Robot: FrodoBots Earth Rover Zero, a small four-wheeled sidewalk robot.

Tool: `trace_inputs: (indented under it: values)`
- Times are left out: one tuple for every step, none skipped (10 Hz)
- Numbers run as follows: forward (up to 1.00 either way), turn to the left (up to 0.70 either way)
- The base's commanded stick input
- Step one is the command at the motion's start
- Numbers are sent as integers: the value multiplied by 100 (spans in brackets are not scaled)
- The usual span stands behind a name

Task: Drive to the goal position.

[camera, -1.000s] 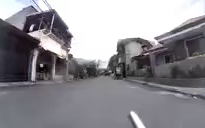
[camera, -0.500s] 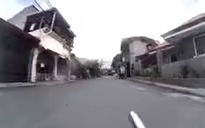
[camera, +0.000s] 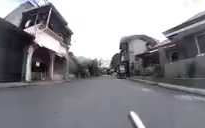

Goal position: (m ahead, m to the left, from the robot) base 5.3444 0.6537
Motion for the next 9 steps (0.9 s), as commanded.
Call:
trace_inputs:
  values:
    - [85, -34]
    - [85, -34]
    - [85, -34]
    - [85, -34]
    - [85, -33]
    - [85, -30]
    - [85, -12]
    - [85, 0]
    - [85, 0]
